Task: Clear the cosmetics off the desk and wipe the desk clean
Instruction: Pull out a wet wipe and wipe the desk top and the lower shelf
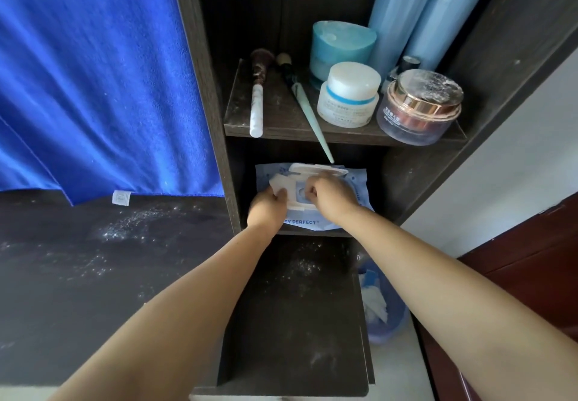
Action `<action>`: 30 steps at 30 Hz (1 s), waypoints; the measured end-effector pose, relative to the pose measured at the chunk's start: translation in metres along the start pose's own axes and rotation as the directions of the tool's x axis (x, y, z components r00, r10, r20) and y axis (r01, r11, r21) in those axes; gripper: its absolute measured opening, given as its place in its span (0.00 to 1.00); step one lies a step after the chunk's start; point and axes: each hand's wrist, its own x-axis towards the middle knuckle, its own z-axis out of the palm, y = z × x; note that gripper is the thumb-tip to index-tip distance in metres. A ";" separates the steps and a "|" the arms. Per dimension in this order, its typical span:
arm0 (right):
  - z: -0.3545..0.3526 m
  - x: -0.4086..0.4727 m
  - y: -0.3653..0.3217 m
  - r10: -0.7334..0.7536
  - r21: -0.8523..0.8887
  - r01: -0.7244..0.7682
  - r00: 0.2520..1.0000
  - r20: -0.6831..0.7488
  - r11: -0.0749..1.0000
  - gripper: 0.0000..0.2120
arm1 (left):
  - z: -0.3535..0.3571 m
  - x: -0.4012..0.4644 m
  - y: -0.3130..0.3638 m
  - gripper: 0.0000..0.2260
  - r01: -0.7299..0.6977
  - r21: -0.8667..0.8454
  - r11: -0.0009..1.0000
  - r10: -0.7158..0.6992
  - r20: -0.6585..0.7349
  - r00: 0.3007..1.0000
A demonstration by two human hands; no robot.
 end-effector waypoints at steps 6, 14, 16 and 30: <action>0.001 -0.004 -0.001 -0.055 -0.020 0.055 0.998 -0.016 0.998 0.07 | 0.001 0.002 -0.004 0.14 -0.035 0.015 0.999 0.035 -0.006 0.999; -0.043 -0.024 0.004 0.145 0.786 -0.050 0.988 -0.051 0.617 0.06 | 0.002 0.005 -0.003 0.16 0.024 -0.015 1.000 -0.025 -0.026 0.999; -0.048 -0.039 0.007 0.134 0.768 -0.028 0.988 -0.076 0.640 0.09 | 0.001 0.006 -0.002 0.15 0.042 -0.025 0.999 -0.043 -0.013 0.999; -0.084 -0.122 -0.006 0.462 0.851 0.056 0.820 -0.337 0.522 0.12 | -0.003 -0.025 0.014 0.07 0.192 -0.563 0.804 -0.150 0.121 0.981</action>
